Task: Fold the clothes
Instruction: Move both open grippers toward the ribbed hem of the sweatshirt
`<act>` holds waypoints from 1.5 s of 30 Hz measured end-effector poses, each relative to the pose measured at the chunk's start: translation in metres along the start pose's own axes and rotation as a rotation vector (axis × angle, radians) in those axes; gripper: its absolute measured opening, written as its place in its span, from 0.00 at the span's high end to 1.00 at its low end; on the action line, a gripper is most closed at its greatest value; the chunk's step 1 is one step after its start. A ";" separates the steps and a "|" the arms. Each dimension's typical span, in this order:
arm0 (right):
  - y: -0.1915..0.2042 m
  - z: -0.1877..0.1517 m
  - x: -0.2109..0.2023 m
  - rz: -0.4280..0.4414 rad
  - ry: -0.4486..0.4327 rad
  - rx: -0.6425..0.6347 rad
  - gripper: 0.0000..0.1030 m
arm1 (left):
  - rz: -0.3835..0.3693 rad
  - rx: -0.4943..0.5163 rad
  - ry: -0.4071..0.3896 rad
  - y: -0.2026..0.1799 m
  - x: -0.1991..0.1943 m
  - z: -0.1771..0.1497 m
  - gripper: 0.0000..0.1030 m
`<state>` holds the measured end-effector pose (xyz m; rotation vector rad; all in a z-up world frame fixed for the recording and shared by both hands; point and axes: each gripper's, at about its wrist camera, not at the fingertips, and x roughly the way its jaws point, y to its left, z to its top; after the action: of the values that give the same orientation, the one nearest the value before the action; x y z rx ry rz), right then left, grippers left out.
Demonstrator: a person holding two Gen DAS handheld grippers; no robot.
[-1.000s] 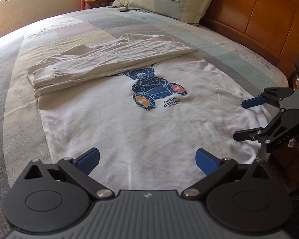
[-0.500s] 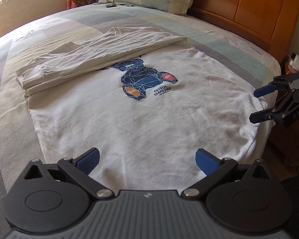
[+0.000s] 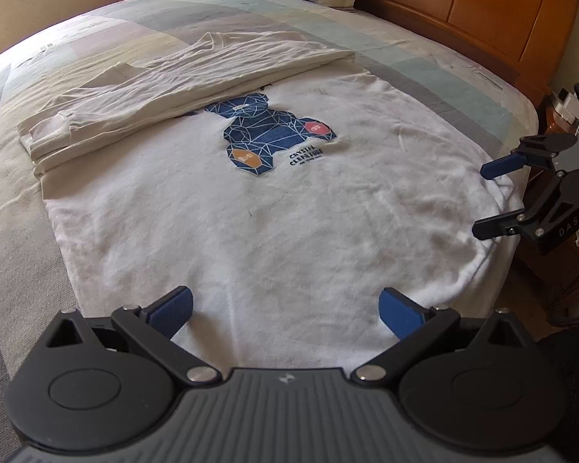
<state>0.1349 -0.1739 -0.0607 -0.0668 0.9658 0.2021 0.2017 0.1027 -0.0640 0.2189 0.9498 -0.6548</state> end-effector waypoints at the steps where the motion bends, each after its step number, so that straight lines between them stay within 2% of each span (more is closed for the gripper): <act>1: 0.003 -0.002 0.006 -0.003 0.019 -0.013 0.00 | 0.008 -0.015 0.004 0.000 0.000 -0.004 0.01; 6: 0.004 -0.011 0.005 -0.022 -0.023 -0.047 0.00 | 0.056 -0.034 0.019 -0.006 -0.012 -0.021 0.01; 10: 0.000 -0.012 0.005 -0.003 -0.032 -0.071 0.00 | 0.065 -0.082 -0.021 -0.011 -0.025 -0.025 0.01; 17: -0.006 -0.013 0.007 0.041 -0.067 -0.146 0.00 | 0.102 -0.196 -0.032 -0.034 -0.032 -0.051 0.01; 21: -0.013 -0.012 0.007 0.095 -0.086 -0.208 0.00 | 0.186 -0.232 -0.031 -0.046 -0.040 -0.051 0.01; 23: -0.017 -0.006 0.008 0.124 -0.057 -0.230 0.00 | 0.226 -0.247 -0.041 -0.051 -0.045 -0.048 0.01; 26: -0.023 0.009 0.006 0.174 -0.032 -0.236 0.00 | 0.251 -0.271 -0.029 -0.056 -0.041 -0.050 0.01; 27: -0.025 0.014 0.004 0.186 -0.056 -0.236 0.00 | 0.260 -0.279 -0.025 -0.057 -0.040 -0.051 0.01; 30: -0.029 0.026 0.003 0.207 -0.115 -0.257 0.00 | 0.285 -0.304 -0.013 -0.062 -0.037 -0.053 0.01; 32: -0.029 0.028 0.009 0.204 -0.113 -0.295 0.00 | 0.301 -0.320 -0.005 -0.065 -0.035 -0.054 0.01; 35: -0.030 0.018 0.024 0.188 -0.062 -0.366 0.00 | 0.328 -0.344 0.007 -0.070 -0.033 -0.056 0.01; 36: -0.033 0.013 0.024 0.201 -0.087 -0.366 0.00 | 0.346 -0.351 0.012 -0.071 -0.034 -0.055 0.01; 40: -0.040 0.005 0.023 0.235 -0.133 -0.382 0.00 | 0.369 -0.319 -0.007 -0.078 -0.036 -0.048 0.01; 45: -0.040 -0.003 0.022 0.225 -0.187 -0.367 0.00 | 0.371 -0.175 0.010 -0.098 -0.021 -0.049 0.01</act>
<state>0.1527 -0.2101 -0.0815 -0.2718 0.7400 0.5820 0.0999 0.0567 -0.0648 0.2354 0.9392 -0.2285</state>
